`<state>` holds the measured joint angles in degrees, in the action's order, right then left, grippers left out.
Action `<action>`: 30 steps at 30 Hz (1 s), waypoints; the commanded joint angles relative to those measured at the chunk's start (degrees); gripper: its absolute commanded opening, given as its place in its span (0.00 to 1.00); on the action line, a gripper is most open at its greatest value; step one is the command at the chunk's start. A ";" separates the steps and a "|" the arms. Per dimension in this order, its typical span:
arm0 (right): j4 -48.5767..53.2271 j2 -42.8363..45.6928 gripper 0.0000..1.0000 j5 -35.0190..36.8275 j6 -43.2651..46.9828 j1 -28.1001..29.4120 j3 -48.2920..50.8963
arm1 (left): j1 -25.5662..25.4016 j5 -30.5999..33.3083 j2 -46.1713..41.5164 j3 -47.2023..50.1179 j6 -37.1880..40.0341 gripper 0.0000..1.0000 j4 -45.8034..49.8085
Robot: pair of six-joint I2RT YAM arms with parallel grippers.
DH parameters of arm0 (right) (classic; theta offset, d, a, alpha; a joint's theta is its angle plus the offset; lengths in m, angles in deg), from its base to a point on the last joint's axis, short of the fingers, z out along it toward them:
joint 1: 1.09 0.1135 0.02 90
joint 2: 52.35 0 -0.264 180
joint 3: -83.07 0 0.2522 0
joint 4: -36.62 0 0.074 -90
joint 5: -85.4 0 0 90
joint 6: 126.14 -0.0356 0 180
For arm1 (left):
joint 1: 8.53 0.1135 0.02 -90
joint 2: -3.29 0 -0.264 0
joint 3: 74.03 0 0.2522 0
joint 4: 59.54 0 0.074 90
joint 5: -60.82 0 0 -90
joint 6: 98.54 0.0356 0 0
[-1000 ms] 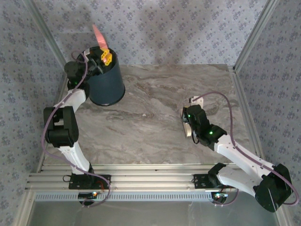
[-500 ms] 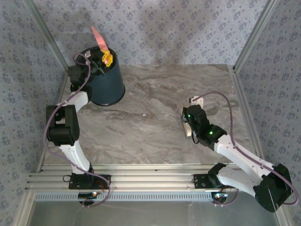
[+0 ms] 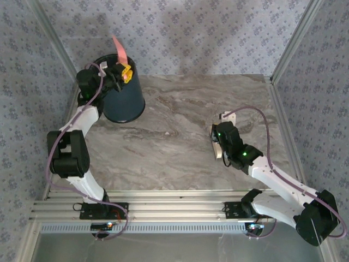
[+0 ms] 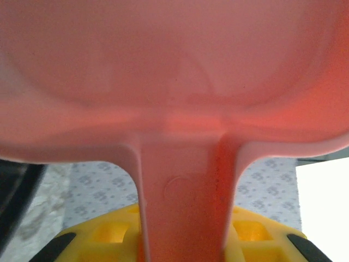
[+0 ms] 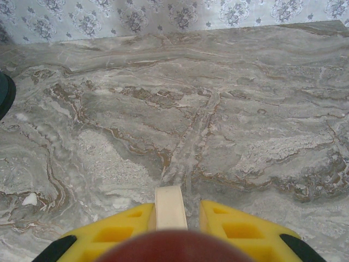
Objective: Sweep away the paper scraps from the table
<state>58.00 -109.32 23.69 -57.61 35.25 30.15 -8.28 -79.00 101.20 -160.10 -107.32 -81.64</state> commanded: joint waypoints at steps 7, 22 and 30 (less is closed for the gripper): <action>-0.39 1.42 0.00 0.86 -0.76 -0.04 -0.48 | -0.62 -0.91 -6.18 -10.31 28.28 0.00 32.21; -0.52 2.48 0.00 0.86 -0.85 -0.22 0.42 | -4.26 10.50 -6.65 -28.09 63.17 0.00 73.61; -0.93 3.35 0.00 0.57 -0.60 -0.55 1.27 | -9.01 19.46 -6.14 -31.79 78.24 0.00 87.47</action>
<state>58.02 -107.44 23.67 -57.77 35.14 31.11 -15.80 -64.29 95.77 -189.78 -38.51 -2.10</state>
